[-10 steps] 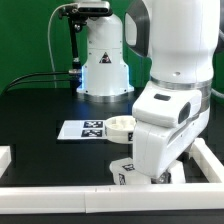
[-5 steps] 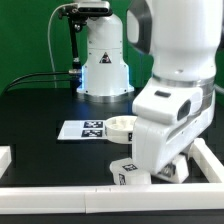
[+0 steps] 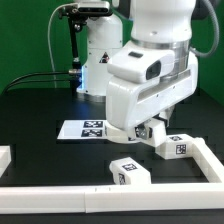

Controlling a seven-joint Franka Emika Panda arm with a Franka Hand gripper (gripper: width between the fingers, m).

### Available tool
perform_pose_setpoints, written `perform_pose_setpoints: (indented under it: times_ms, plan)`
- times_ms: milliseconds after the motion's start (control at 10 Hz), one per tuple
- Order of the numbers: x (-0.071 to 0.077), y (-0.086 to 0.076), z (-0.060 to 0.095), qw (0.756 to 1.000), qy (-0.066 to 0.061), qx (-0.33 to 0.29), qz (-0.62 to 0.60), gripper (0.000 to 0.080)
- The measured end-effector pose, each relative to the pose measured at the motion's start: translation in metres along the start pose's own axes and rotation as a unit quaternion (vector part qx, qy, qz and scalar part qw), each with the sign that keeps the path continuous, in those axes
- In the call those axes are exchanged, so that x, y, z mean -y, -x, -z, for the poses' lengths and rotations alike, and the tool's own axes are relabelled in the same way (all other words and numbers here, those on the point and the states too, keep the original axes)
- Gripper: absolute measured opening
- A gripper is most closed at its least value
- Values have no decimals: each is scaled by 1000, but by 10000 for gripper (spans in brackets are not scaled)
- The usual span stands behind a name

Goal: Assemble stool

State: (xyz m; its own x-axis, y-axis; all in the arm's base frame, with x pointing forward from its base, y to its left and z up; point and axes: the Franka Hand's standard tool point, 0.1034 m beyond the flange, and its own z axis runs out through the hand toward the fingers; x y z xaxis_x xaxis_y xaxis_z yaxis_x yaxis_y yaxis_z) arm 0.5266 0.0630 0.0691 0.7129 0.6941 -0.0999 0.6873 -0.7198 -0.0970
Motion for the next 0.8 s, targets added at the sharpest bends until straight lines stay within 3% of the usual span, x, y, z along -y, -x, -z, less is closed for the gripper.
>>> perform_pose_setpoints:
  times_ms: [400, 500, 600, 700, 800]
  plan:
    - [-2, 3, -1, 1000, 2, -2, -8, 337]
    - [-4, 24, 2, 1000, 10, -5, -25, 337]
    - [-10, 53, 3, 999, 8, 1, -41, 337]
    - [-16, 76, 1, 999, -1, 1, -53, 337]
    - [-20, 85, -1, 998, -6, 1, -59, 337]
